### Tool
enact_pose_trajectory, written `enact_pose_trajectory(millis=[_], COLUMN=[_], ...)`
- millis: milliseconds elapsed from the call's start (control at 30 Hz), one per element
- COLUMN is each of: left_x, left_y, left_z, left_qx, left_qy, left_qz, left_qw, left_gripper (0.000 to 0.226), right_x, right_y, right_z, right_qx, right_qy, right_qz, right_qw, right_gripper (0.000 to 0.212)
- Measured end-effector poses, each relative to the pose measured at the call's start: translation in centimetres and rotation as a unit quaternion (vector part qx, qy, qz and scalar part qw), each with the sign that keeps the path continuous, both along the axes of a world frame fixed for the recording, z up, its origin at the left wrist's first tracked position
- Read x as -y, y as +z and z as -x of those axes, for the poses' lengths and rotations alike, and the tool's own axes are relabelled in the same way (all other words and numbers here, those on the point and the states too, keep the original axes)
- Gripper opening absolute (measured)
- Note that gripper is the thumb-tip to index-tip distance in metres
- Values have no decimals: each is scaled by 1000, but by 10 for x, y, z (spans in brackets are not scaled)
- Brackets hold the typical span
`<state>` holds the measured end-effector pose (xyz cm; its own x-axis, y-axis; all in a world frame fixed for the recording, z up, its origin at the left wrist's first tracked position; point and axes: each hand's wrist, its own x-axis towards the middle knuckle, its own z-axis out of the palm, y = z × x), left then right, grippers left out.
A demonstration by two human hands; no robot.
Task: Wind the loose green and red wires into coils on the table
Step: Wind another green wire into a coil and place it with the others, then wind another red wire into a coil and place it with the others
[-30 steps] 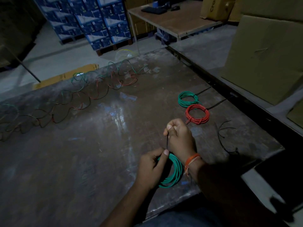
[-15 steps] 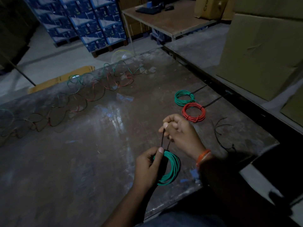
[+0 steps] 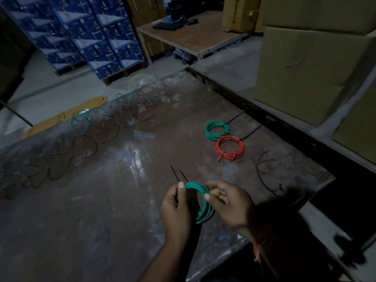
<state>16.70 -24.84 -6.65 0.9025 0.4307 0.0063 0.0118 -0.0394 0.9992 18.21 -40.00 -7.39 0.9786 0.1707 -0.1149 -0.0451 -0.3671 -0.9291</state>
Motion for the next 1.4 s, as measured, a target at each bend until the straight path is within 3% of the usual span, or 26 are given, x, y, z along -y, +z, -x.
enact_pose_trajectory(millis=[167, 433, 533, 667, 767, 867, 967, 1167, 1400], left_x=[4, -13, -30, -47, -50, -47, -45, -60, -94], left_y=[13, 15, 21, 23, 29, 34, 34, 29, 46], left_z=[-25, -85, -109, -152, -183, -200, -210, -212, -188], left_qx=[18, -38, -71, -128, -159, -182, -193, -198, -178], left_qy=[25, -116, -154, -169, -164, -178, -169, -145, -129], left_qz=[-66, -96, -134, -202, -319, -468, -509, -496, -494], left_qw=[997, 988, 976, 956, 920, 846, 821, 833, 841], left_gripper=[35, 27, 22, 36, 27, 35, 38, 41, 30], right_x=[-10, -11, -13, -26, -36, -46, -50, -45, -60], right_y=[16, 39, 52, 59, 63, 56, 45, 38, 56], right_z=[-8, -74, -116, -181, -213, -232, -244, -250, -225], right_qx=[67, 100, 137, 151, 163, 170, 174, 167, 289], right_qy=[-3, -52, -50, -16, 5, 23, 34, 25, -38], right_qz=[52, 60, 122, 221, 360, 458, 504, 459, 348], right_qw=[996, 992, 982, 963, 919, 872, 845, 872, 891], right_gripper=[61, 44, 37, 30, 27, 27, 27, 51, 26])
